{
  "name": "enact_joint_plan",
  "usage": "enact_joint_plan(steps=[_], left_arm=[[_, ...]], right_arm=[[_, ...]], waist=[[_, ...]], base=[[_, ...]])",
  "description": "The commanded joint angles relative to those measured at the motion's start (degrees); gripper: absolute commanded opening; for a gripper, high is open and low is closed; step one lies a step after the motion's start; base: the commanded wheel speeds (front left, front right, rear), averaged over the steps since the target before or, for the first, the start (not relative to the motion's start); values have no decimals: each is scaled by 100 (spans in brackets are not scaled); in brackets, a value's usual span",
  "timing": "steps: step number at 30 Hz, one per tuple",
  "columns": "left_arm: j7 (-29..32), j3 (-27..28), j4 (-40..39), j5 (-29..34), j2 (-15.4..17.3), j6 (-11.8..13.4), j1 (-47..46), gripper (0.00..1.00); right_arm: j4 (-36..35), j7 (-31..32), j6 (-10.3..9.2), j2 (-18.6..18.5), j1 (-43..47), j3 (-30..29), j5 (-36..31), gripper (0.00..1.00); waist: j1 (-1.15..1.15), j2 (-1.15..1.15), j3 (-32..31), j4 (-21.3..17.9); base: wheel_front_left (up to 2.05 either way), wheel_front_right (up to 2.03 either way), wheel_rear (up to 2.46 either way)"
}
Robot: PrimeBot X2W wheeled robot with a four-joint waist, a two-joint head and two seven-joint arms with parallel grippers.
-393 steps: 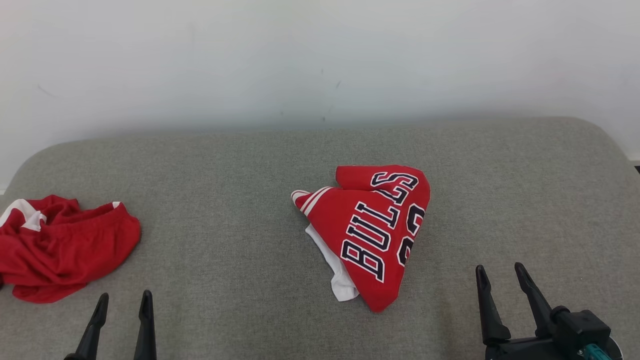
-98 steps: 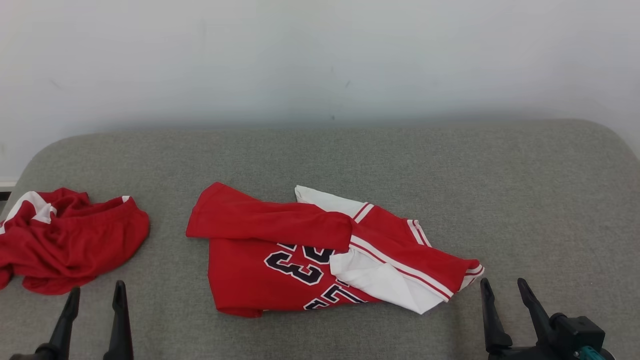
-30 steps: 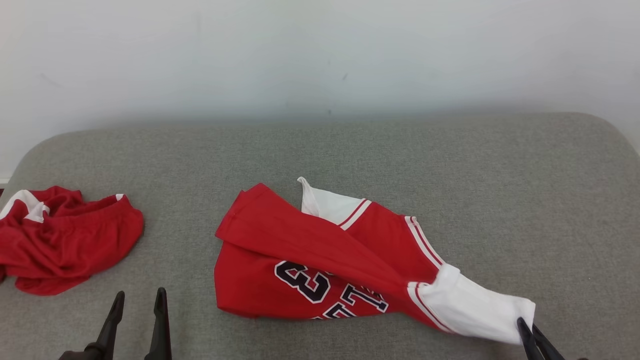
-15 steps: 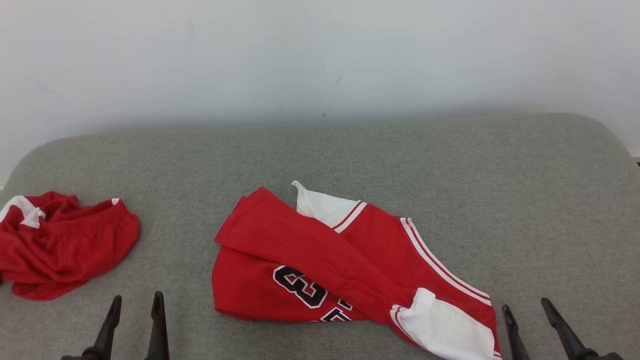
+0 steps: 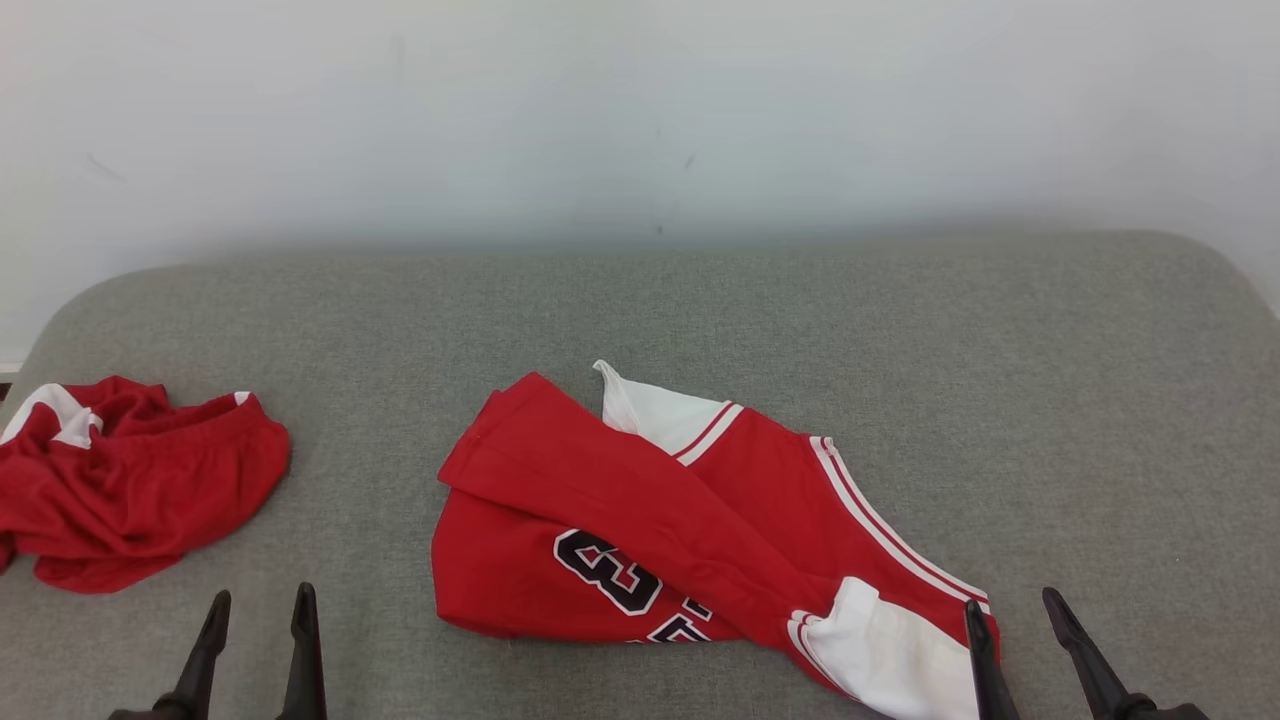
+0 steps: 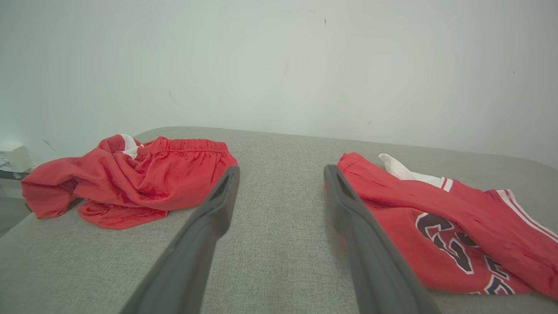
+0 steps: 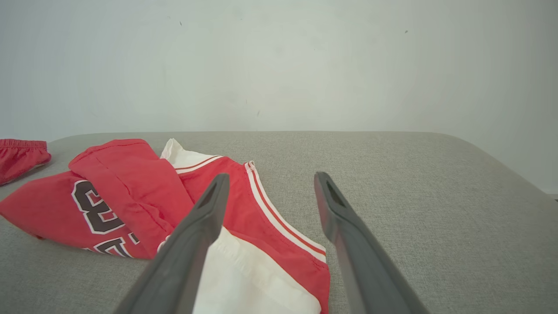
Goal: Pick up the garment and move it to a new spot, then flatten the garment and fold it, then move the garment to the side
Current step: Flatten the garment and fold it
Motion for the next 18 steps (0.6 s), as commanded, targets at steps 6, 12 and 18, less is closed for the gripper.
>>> enact_joint_plan(steps=[6,12,18], left_arm=[[378,-55,3,-2,354,-256,-713,100],[991,-58,178,-228,702,-647,-1604,100],[1889,-229,500,-736,1072,-981,-2495,100]], right_arm=[[71,-2,-13,46,-239,53,-2,100],[136,-1,-13,67,-477,161,-5,100],[269,-2,-13,153,-728,262,47,100]], waist=[[0,0,199,-152],[0,0,443,-376],[0,0,727,-697]], base=[[0,0,0],[0,0,0],[0,0,0]])
